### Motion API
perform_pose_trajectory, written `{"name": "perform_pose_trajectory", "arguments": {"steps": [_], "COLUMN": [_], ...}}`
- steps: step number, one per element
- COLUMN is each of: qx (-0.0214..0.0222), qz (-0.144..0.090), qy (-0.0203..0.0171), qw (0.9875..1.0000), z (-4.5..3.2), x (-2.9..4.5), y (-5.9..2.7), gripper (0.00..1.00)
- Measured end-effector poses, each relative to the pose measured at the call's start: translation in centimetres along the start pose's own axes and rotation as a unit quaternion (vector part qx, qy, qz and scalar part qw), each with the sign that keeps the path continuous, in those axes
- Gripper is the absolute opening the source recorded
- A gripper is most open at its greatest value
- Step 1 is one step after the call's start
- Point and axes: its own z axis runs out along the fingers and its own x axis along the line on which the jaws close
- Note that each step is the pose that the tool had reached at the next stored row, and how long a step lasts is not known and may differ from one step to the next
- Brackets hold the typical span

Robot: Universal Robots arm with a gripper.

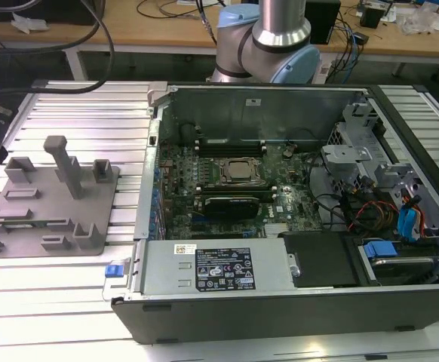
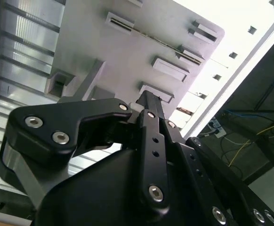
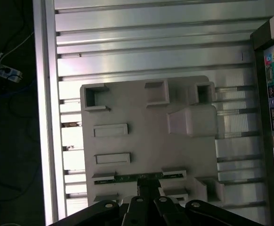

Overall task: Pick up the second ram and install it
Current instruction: 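Reach for the second ram, then pick up the second ram and move it above second insertion slot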

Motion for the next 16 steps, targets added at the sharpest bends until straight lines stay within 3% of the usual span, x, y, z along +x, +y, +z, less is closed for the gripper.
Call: {"name": "perform_pose_trajectory", "arguments": {"steps": [12, 14, 16], "qx": [-0.0001, -0.0001, -0.0004], "qz": [0.000, -0.015, -0.063], "qy": [-0.0001, 0.0006, 0.0028], "qw": [1.0000, 0.9999, 0.9980], "z": [0.05, 0.04, 0.04], "x": [-0.01, -0.01, -0.01], "y": [0.00, 0.00, 0.00], "gripper": [0.08, 0.08, 0.08]}}
